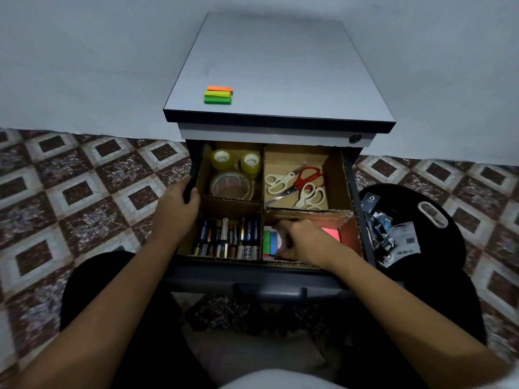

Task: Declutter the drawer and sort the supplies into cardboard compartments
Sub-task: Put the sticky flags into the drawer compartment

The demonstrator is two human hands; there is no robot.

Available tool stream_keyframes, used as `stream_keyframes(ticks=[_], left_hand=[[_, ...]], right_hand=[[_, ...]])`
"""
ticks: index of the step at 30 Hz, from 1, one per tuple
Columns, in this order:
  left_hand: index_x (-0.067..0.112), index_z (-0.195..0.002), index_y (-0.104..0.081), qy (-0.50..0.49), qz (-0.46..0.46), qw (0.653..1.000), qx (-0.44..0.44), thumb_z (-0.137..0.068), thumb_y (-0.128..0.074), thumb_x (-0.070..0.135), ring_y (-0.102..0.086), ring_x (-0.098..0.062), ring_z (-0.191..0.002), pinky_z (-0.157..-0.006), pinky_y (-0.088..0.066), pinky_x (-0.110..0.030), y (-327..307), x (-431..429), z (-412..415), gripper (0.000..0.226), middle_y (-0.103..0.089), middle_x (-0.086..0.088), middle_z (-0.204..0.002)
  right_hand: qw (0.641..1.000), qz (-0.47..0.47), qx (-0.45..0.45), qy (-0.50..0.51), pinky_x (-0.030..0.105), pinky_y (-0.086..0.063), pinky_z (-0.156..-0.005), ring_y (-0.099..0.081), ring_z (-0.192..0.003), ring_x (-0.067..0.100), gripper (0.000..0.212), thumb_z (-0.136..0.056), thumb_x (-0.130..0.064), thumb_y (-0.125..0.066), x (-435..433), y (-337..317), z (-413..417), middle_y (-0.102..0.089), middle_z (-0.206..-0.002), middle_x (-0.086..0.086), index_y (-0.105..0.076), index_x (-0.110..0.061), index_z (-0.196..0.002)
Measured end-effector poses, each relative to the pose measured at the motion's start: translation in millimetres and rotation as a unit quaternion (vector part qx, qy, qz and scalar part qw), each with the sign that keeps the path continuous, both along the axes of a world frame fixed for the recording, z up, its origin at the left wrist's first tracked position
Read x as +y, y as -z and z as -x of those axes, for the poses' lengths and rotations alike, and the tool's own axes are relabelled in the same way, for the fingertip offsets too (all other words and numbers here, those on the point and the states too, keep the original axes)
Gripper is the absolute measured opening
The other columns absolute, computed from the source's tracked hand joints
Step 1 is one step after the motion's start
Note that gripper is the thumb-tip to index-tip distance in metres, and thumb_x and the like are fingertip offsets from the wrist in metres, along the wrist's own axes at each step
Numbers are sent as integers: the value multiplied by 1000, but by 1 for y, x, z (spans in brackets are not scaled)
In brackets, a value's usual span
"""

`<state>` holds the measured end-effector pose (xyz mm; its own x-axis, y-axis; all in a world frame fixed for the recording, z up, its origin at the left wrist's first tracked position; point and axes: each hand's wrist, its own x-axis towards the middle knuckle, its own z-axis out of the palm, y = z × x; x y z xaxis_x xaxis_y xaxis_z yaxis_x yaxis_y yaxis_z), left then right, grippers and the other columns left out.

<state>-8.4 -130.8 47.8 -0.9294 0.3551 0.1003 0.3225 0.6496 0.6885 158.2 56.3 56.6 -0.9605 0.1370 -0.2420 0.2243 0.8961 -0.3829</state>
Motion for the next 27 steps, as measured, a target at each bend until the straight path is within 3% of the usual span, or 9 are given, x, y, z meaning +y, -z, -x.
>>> stream_keyframes(ticks=[6, 9, 12, 16, 22, 27], left_hand=[[9, -138, -45, 0, 5, 1000, 3, -97, -45, 24, -48, -28, -123, -98, -40, -36, 1, -1, 1, 44, -52, -15, -134], [10, -138, -44, -3, 5, 1000, -2, -97, -44, 26, -48, -28, -123, -96, -41, -37, 0, -1, 0, 44, -52, -14, -134], [10, -139, -44, -1, 4, 1000, -3, -98, -44, 26, -47, -28, -123, -96, -40, -36, 0, 0, -1, 44, -50, -14, -135], [10, -139, -43, -4, -2, 1000, -3, -98, -45, 24, -47, -28, -124, -97, -39, -35, -3, 0, -3, 43, -50, -14, -136], [9, -138, -43, -4, -7, 1000, -6, -97, -46, 22, -46, -27, -124, -99, -39, -36, -2, 0, -2, 43, -50, -15, -135], [10, -139, -43, 0, -11, 1000, -17, -98, -45, 25, -45, -26, -126, -99, -39, -36, 2, 0, 1, 44, -50, -11, -137]], right_hand=[[998, 48, 6, 26, 34, -54, -78, -63, -86, 17, 48, -81, -33, -70, 1, -11, -1, -68, -95, 3, -56, -17, -123], [997, 62, 48, 23, 26, -54, -77, -61, -85, 10, 33, -88, -32, -62, 1, -33, 7, -65, -100, -1, -60, -18, -117], [990, 74, 110, 43, 13, -44, -69, -57, -84, 5, 26, -90, -30, -58, 4, -60, 23, -61, -98, -6, -62, -18, -113], [974, 106, 190, 62, 12, -46, -65, -60, -80, 5, 20, -92, -23, -55, 10, -95, 57, -64, -99, -5, -64, -18, -110], [962, 4, 271, 36, 20, -41, -80, -59, -96, 17, 23, -91, -20, -57, 21, -126, 127, -65, -105, 8, -67, -13, -110], [962, -82, 260, 4, 32, -42, -88, -55, -105, 28, 32, -92, -21, -54, 18, -128, 168, -54, -117, 15, -61, -14, -123]])
